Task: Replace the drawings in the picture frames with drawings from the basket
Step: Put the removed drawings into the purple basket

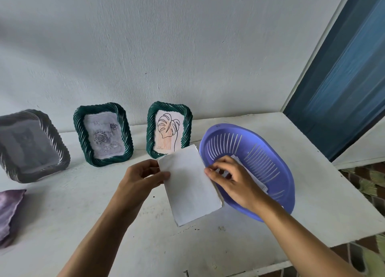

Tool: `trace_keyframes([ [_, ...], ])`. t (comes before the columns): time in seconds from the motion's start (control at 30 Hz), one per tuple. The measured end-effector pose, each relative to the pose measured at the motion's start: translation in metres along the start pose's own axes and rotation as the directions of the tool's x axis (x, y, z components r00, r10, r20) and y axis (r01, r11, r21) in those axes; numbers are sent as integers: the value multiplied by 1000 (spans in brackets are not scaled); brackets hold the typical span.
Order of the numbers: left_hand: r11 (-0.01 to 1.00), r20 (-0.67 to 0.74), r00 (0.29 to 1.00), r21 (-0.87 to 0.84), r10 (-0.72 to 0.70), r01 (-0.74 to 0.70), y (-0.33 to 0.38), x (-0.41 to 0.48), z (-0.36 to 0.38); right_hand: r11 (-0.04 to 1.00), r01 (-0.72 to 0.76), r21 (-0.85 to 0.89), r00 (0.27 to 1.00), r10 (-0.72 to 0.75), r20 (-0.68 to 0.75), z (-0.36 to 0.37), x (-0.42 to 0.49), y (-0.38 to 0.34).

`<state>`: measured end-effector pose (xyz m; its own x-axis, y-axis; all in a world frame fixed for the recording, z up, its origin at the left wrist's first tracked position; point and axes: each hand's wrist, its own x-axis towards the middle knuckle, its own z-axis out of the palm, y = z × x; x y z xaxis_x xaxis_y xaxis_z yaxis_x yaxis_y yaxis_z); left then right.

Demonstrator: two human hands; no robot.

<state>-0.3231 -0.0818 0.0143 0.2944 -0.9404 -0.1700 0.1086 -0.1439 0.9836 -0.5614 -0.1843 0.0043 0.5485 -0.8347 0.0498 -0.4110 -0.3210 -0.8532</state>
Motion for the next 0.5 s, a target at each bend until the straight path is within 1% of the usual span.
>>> trace_keyframes([
  [0.13,999,-7,1000,38,-6,6,1,3,4,1000,8,-14,1000,-8,15,-2,0,-1],
  [0.23,996,-10,1000,91,-8,9,2,1,6,997,34,-74,999,-32,18,-3,1,-3],
  [0.27,993,-20,1000,114,-10,12,2,1,7,995,43,-89,999,-41,19,-4,2,-5],
  [0.33,987,-84,996,161,0,13,2,2,10,998,35,-53,999,-35,8,-5,3,-10],
  [0.37,981,-132,991,193,21,5,3,1,13,1000,21,-14,1000,-21,-1,-5,3,-13],
  [0.43,955,-208,971,294,114,-49,4,-1,18,998,-11,58,1000,12,-11,-3,5,-17],
  [0.5,917,-217,951,379,221,-126,3,-3,22,992,-32,118,999,35,-22,0,5,-23],
])
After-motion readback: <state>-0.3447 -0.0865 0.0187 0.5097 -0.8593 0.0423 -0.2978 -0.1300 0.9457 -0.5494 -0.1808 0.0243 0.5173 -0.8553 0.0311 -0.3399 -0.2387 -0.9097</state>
